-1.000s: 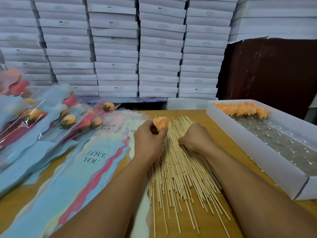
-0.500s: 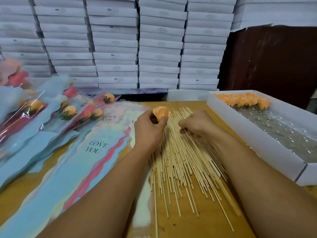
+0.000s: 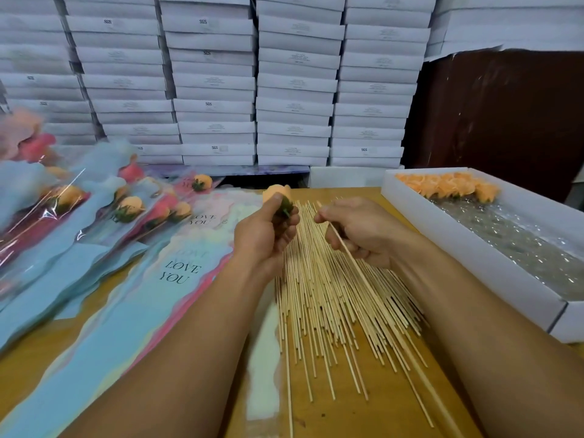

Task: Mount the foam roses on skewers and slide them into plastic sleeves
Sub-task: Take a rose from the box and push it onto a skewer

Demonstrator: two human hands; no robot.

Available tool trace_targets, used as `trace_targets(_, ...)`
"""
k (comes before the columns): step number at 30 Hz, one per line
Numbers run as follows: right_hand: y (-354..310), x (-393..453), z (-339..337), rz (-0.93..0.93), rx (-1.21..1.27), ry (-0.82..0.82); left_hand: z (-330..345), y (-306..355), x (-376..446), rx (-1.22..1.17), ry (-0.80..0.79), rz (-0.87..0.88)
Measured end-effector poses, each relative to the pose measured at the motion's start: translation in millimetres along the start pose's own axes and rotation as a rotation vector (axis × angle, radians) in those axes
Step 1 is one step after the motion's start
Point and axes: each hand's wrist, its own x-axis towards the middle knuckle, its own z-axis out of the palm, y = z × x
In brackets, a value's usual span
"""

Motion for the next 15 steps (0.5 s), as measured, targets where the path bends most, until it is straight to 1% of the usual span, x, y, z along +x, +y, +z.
trace_targets(2,-4,-4,5,-0.052,0.032,-0.079,-1,5,1,-0.144,-0.022,-0.067)
trace_targets(4,-5,-7,12,-0.101,0.030,-0.145,-1,8,1,-0.202,-0.043,-0.088)
trace_targets(6,-4,-9,18,-0.144,0.018,-0.178,-1,9,0,-0.225,-0.056,-0.092)
trace_targets(12,0,-9,28,-0.218,0.035,-0.105,0,10,-1,-0.244,-0.099,-0.101)
trace_targets(15,-1,-10,28,-0.232,0.056,-0.104,1,9,-2,-0.221,-0.099,-0.103)
